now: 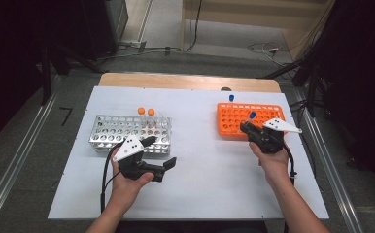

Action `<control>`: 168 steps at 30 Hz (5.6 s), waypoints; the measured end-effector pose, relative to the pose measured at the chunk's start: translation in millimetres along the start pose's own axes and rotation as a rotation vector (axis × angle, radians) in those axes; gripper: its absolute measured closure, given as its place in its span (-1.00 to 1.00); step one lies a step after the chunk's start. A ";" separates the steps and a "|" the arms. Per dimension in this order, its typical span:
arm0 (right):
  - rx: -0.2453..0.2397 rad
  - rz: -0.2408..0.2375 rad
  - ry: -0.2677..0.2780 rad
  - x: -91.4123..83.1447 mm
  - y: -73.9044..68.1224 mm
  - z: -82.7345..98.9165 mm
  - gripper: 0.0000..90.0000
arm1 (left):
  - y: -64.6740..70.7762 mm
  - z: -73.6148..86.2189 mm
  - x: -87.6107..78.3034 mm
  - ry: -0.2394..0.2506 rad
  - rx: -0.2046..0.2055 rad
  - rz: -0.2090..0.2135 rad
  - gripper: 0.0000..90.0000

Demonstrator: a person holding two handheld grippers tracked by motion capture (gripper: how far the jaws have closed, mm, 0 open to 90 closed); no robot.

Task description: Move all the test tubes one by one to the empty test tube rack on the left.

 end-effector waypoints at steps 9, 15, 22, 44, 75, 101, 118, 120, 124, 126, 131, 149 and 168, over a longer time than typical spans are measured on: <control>-0.031 -0.093 0.024 -14.5 -36.2 2.8 0.67 | 8.3 0.7 7.3 -0.008 0.005 0.022 -1.00; -0.058 -0.176 0.042 -16.6 -66.0 4.0 0.67 | 13.9 2.4 12.5 -0.018 0.011 0.038 -0.98; -0.089 -0.267 0.034 -14.6 -99.9 2.6 0.66 | 21.0 3.6 16.6 -0.026 0.016 0.061 -0.93; -0.182 -0.424 0.021 -11.4 -168.8 -6.9 0.66 | 51.9 16.0 30.4 -0.077 0.064 0.160 0.10; -0.219 -0.434 0.072 -21.6 -169.6 -10.2 0.22 | 41.0 3.3 20.0 -0.045 0.064 0.133 0.71; -0.106 -0.183 -0.013 -55.4 -66.6 25.1 -0.91 | -39.1 -53.6 -33.9 0.066 0.046 -0.083 0.71; -0.070 -0.133 -0.034 -69.3 -38.2 45.1 -0.91 | -110.7 -85.0 -31.5 0.134 -0.010 -0.278 0.71; -0.069 -0.133 -0.037 -69.5 -38.3 45.6 -0.91 | -116.9 -87.0 -28.7 0.144 -0.017 -0.295 0.71; -0.063 -0.132 -0.035 -69.8 -37.5 45.6 -0.91 | -127.8 -88.5 -22.2 0.153 -0.032 -0.326 0.71; -0.065 -0.132 -0.034 -69.7 -37.3 45.9 -0.91 | -132.4 -88.0 -18.4 0.154 -0.043 -0.328 0.71; -0.065 -0.131 -0.035 -69.1 -37.6 46.4 -0.91 | -141.7 -84.1 -9.1 0.140 -0.053 -0.346 0.71; -0.062 -0.132 -0.028 -68.5 -37.0 46.0 -0.91 | -140.5 -70.6 -9.6 0.078 -0.050 -0.409 0.05; -0.027 -0.142 -0.036 -44.3 -31.6 27.7 -0.90 | -71.8 -33.8 -32.0 0.075 -0.032 -0.209 -1.00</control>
Point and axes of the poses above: each handheld gripper's, and its own axes: x roughly forward along the jaws, z roughly out of its underside, y roughly to its right, the point moved 7 cm from there along x, roughly forward along the jaws, and after that the axes turned 14 degrees about -x, right-handed, at the moved point
